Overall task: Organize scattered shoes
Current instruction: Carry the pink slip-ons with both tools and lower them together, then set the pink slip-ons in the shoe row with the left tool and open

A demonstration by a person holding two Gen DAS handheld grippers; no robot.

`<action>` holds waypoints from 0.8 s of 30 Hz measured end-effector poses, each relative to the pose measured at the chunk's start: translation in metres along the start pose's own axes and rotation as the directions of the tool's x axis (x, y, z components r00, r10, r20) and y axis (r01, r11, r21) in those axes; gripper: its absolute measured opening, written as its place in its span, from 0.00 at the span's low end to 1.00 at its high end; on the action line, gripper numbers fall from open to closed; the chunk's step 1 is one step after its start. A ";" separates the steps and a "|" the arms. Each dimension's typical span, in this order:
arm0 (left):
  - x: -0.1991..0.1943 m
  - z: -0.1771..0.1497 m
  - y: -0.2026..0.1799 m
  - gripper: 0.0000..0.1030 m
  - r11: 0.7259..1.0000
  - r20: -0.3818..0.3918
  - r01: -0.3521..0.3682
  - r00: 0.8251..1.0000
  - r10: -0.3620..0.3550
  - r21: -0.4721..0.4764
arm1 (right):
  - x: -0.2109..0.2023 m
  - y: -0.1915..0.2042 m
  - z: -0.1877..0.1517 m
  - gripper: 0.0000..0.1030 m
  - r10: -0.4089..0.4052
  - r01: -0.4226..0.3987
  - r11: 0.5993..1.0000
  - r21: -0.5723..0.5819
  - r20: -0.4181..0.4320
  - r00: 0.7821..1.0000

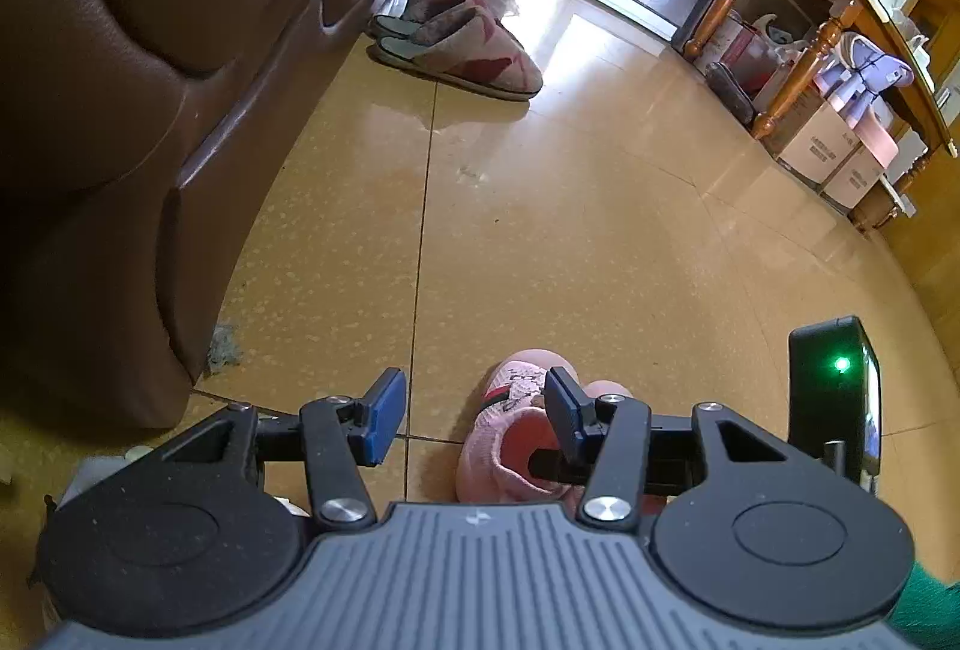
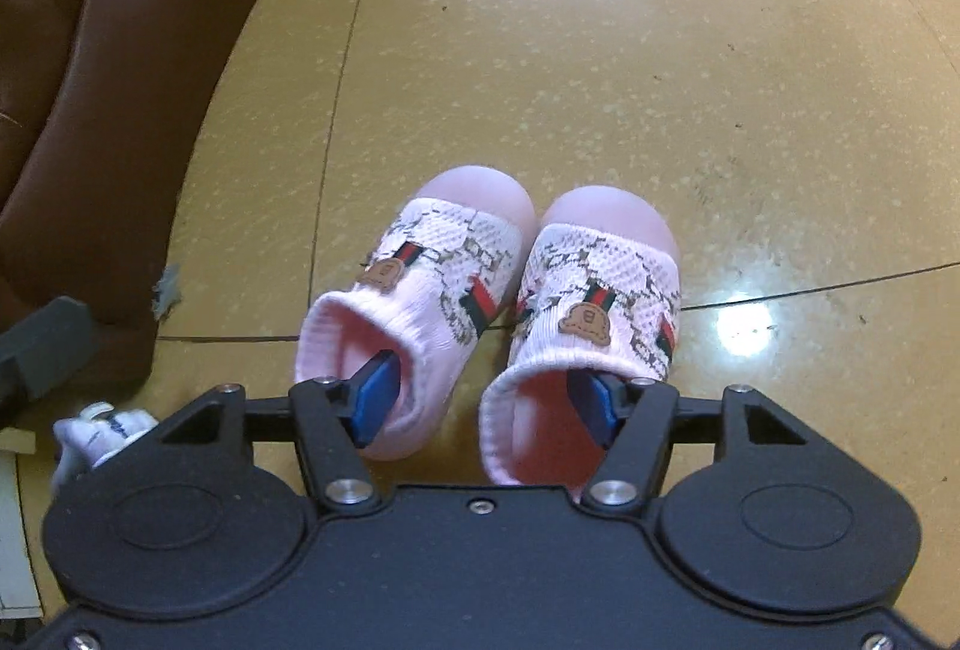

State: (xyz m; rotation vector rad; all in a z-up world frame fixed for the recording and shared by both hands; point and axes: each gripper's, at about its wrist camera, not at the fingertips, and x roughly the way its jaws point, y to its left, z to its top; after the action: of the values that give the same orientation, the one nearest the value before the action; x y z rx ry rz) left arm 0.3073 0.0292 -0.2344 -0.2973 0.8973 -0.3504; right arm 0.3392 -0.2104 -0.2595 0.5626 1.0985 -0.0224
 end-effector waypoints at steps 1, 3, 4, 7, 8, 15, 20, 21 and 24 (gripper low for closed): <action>0.000 -0.001 0.000 0.48 1.000 -0.002 0.001 1.000 -0.001 0.001 | 0.002 0.001 0.001 0.61 -0.002 0.002 1.000 0.007 0.009 1.000; 0.000 -0.003 0.000 0.48 1.000 -0.006 0.002 1.000 -0.002 0.006 | 0.004 0.003 0.001 0.61 -0.012 0.011 1.000 0.012 0.034 0.999; 0.001 -0.004 -0.001 0.48 1.000 -0.011 0.000 1.000 0.000 0.011 | 0.005 0.005 0.000 0.61 -0.007 0.007 1.000 0.006 0.039 0.999; 0.006 -0.007 -0.001 0.48 1.000 -0.025 -0.006 1.000 0.006 0.018 | 0.005 0.004 0.001 0.55 0.011 -0.010 1.000 -0.021 0.058 0.998; 0.007 -0.008 -0.001 0.48 1.000 -0.027 -0.006 1.000 0.006 0.017 | 0.004 0.002 0.003 0.47 0.026 -0.023 0.999 -0.039 0.069 0.997; 0.005 -0.007 0.002 0.48 1.000 -0.019 -0.015 1.000 0.014 -0.001 | -0.011 -0.009 0.015 0.14 0.132 -0.115 0.970 -0.215 0.069 0.989; -0.001 -0.002 0.004 0.48 1.000 0.002 -0.017 1.000 0.017 -0.012 | -0.027 0.009 0.028 0.09 0.180 -0.155 0.875 -0.459 0.012 0.984; -0.002 -0.001 0.004 0.48 1.000 0.005 -0.018 1.000 0.018 -0.015 | -0.029 0.013 0.028 0.09 0.188 -0.160 0.844 -0.512 0.002 0.982; -0.002 -0.002 0.006 0.48 1.000 0.006 -0.023 1.000 0.023 -0.019 | -0.038 0.048 0.012 0.09 0.168 -0.159 0.427 -0.890 -0.094 0.981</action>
State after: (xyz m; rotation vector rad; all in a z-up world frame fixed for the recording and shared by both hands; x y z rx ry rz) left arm 0.3058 0.0356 -0.2368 -0.3053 0.8981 -0.3193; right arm 0.3457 -0.1842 -0.2030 -0.3331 0.8728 0.7210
